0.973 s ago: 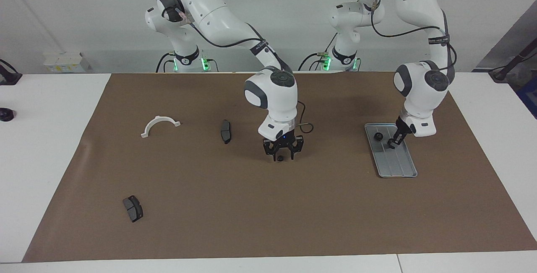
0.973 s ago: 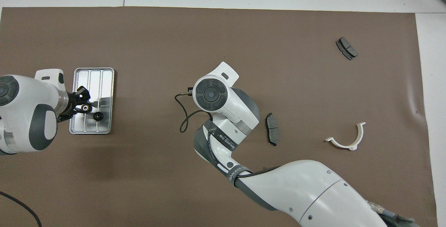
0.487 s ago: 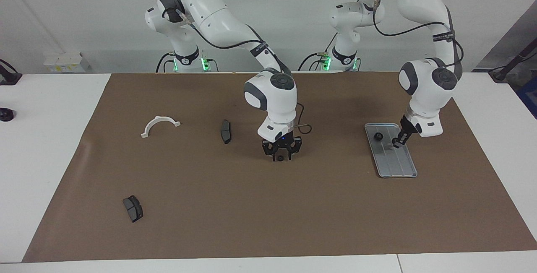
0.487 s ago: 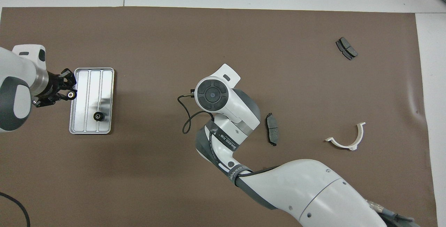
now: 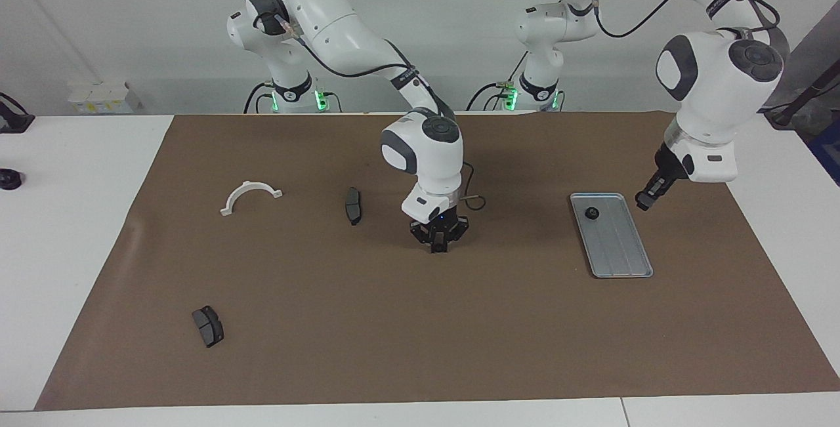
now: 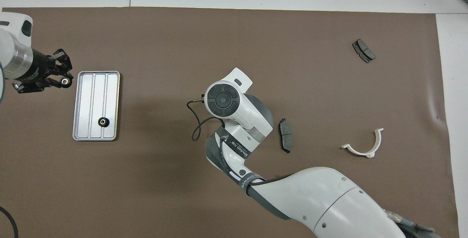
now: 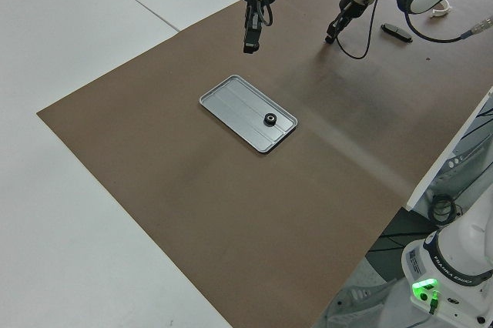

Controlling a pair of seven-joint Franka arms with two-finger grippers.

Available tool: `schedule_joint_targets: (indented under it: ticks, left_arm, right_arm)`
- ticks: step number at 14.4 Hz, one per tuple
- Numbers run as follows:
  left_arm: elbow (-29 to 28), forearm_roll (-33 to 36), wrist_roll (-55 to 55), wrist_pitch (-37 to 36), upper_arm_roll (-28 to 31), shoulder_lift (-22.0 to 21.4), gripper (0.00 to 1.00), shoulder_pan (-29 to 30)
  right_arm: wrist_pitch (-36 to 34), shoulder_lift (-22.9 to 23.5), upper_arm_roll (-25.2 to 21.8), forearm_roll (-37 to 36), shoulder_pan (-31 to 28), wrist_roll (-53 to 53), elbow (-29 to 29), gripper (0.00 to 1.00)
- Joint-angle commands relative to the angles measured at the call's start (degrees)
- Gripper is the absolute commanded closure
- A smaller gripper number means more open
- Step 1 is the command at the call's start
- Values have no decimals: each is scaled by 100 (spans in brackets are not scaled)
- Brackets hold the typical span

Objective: Place bearing gear from tray to pile

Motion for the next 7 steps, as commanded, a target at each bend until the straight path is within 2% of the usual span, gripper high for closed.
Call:
schedule_joint_targets:
  ticks: [1,4,5,7]
  left_arm:
    - [501,-210,69,-408,-93,35,100,-35]
    - [809,-606,33,-689,-128,35,100,-35]
    - [836,-616,-1,-769,-259,26,100,-35]
    - [836,-642,-54,-726,-505,-9,100,-35]
  right_arm:
    - [71,-21,27,-91,-41,51,-73,81]
    - [54,-30,27,-56,-41,51,-38,89]
    - [-42,-48,27,-47,-85,43,32,96]
    - [-139,-30,27,-56,-198,-36,172,99]
